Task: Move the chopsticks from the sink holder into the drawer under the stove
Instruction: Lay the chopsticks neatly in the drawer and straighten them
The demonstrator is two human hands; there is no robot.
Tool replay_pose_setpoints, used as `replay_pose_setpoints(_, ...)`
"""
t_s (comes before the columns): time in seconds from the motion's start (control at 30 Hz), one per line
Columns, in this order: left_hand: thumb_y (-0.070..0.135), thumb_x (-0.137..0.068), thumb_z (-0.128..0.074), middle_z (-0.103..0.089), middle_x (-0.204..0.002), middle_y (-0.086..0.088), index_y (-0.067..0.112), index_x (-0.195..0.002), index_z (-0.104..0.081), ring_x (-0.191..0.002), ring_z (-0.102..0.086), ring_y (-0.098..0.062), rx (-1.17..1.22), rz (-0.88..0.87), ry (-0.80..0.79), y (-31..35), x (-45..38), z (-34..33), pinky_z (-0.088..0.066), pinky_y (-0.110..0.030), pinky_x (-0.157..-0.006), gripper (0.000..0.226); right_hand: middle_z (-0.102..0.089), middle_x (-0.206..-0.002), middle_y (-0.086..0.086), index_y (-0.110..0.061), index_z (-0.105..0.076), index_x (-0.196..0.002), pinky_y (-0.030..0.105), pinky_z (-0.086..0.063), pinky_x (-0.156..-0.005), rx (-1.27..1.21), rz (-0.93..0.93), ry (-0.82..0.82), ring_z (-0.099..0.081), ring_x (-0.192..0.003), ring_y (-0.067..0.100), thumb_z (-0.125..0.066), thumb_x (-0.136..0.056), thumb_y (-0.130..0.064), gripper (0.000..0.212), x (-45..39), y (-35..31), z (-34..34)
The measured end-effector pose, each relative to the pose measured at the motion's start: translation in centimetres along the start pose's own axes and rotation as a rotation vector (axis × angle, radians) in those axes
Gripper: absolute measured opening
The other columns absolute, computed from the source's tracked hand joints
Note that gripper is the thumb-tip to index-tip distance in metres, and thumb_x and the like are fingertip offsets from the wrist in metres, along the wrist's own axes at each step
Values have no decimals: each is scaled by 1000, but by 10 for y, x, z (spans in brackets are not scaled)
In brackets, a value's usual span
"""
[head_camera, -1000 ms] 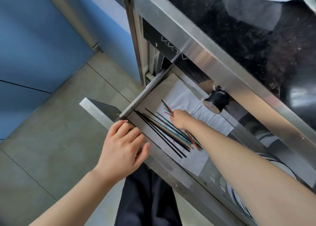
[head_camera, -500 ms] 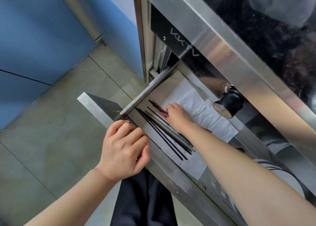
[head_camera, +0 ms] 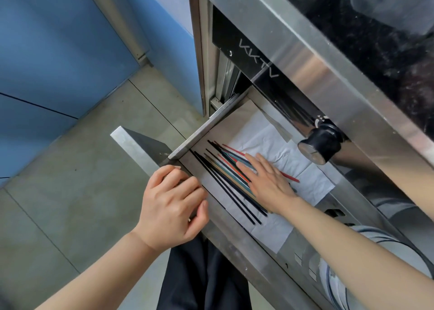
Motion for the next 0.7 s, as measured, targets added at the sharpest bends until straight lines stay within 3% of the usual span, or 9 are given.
replay_pose_setpoints(0.2, 25, -89, -43, -62, -67, 2, 18, -65, -65, -67, -54, -26, 9, 21, 17, 0, 0, 2, -38, -33, -89, 33, 13, -160, -2, -34, 8, -150, 43, -1, -120, 125, 140, -7, 14, -147, 26, -28, -99, -39, 63, 12, 2, -19)
replay_pose_setpoints(0.43, 25, -89, -42, -63, -69, 2, 19, -67, -67, -67, -53, -26, -2, 22, 22, 0, -1, 1, -39, -35, -89, 34, 17, -160, 0, -26, 13, -150, 39, 4, -117, 91, 151, 11, 17, -145, 26, -27, -99, -44, 67, -6, -20, -20)
replay_pose_setpoints(0.6, 25, -90, -39, -64, -69, 2, 18, -68, -67, -66, -52, -26, -3, 19, 44, 1, 0, 1, -38, -35, -87, 36, 18, -159, -4, -26, 12, -150, 47, -4, -119, 50, 74, 15, 17, -145, 30, -31, -98, -45, 70, -25, -38, -17)
replay_pose_setpoints(0.7, 25, -91, -38, -63, -69, 1, 18, -68, -68, -66, -52, -27, -4, 20, 50, 1, 0, 0, -39, -35, -87, 38, 15, -160, -2, -26, 9, -151, 46, 2, -117, 67, 79, 63, 13, -146, 29, -34, -98, -41, 69, -24, -40, -16)
Point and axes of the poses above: each hand's wrist, its own x-axis away from the middle knuckle, its own z-axis out of the back of the hand, y = z × x, the point moved 6 cm from there along -x, towards the middle knuckle
